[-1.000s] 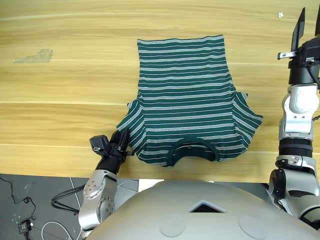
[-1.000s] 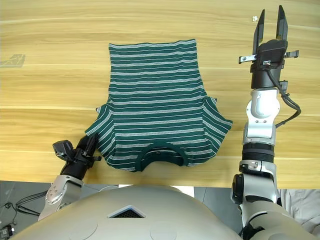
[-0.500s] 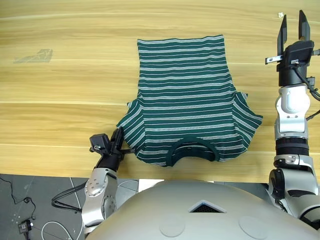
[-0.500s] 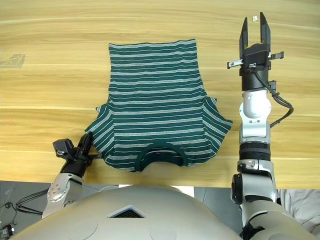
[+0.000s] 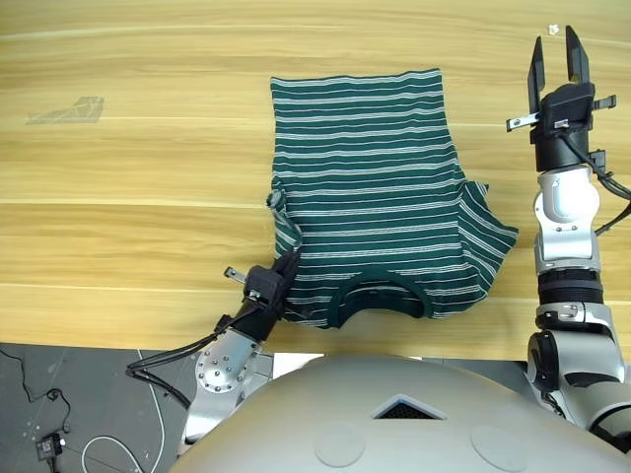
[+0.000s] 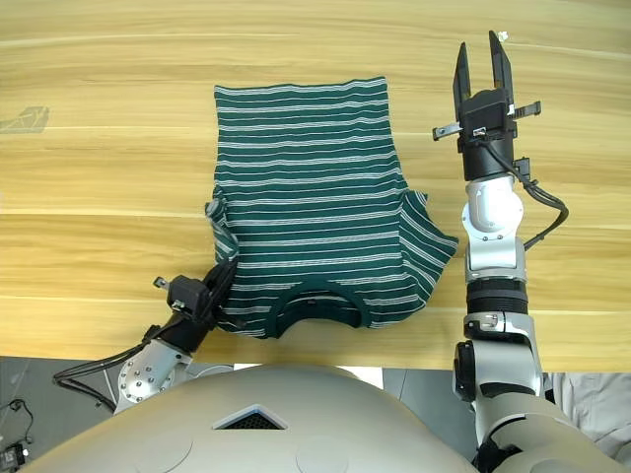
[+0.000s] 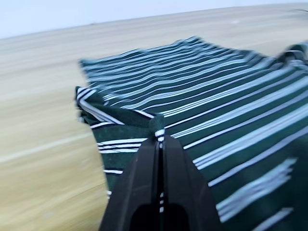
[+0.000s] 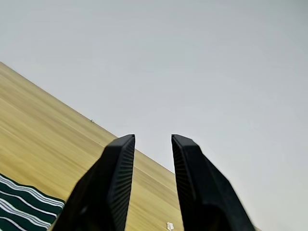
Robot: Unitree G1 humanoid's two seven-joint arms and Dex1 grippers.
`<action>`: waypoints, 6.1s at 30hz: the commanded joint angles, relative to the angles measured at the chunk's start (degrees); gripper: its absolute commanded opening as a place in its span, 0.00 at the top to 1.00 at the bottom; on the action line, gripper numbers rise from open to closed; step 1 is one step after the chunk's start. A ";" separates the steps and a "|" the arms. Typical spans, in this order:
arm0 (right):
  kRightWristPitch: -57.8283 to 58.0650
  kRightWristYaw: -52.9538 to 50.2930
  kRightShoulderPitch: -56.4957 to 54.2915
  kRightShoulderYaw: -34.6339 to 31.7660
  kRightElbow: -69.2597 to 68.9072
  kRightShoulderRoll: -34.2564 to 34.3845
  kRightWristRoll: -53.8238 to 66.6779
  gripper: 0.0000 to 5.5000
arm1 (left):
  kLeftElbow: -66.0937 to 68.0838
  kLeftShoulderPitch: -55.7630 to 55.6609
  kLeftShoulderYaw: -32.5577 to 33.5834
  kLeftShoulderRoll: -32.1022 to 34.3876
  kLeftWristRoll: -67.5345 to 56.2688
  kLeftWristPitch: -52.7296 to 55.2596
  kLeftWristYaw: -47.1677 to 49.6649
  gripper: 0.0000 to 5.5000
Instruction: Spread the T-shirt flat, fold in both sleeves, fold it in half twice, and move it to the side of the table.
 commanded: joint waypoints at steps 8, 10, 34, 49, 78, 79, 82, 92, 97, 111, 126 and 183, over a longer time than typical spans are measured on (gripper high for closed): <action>-0.49 -0.38 -2.40 2.01 2.46 1.10 -1.56 0.74 | -2.37 -6.22 -4.52 3.48 3.40 6.33 -1.68 0.99; -0.58 -0.49 -2.76 2.26 2.79 1.14 -1.61 0.74 | -1.69 -6.73 -5.23 3.97 4.38 6.97 -1.65 0.99; 12.18 35.91 16.19 1.03 -14.80 -4.09 38.28 0.74 | -3.36 -19.06 12.96 -3.19 -7.28 5.56 11.71 0.78; 33.52 59.83 28.12 -8.06 -9.13 -14.83 45.91 0.59 | 2.02 -16.38 20.00 -6.61 -5.68 1.67 15.97 0.77; 34.65 68.32 26.33 -8.99 -2.62 -14.99 38.66 0.78 | 1.98 -14.63 16.69 -8.50 -2.72 2.37 16.01 0.77; 34.58 68.45 26.32 -8.94 -2.63 -15.03 38.61 0.82 | 2.00 -14.64 16.69 -8.54 -2.68 2.34 16.00 0.77; 34.68 68.76 26.29 -9.00 -2.91 -14.80 38.37 0.90 | 2.13 -14.59 16.70 -8.57 -2.66 2.29 15.94 0.77; 35.42 69.64 25.29 -10.09 -5.38 -14.24 40.19 0.99 | 2.41 -15.13 16.41 -8.34 -2.55 2.45 15.76 0.77; 36.73 69.38 25.89 -10.16 -13.61 -14.05 42.04 0.99 | 2.64 -15.98 15.95 -8.23 -2.15 2.86 15.64 0.77; 30.63 60.70 28.14 1.07 -29.15 -11.87 28.17 0.99 | 3.30 -14.80 12.09 -7.96 -0.99 4.49 14.19 0.77; 30.27 57.77 29.55 8.99 -32.44 -11.56 24.92 0.99 | 4.51 -14.21 9.36 -8.40 0.36 4.17 14.60 0.77; -35.20 37.72 22.30 20.50 -9.19 -30.51 -7.57 0.38 | 12.58 -7.37 5.32 39.48 44.36 -31.34 -1.43 0.46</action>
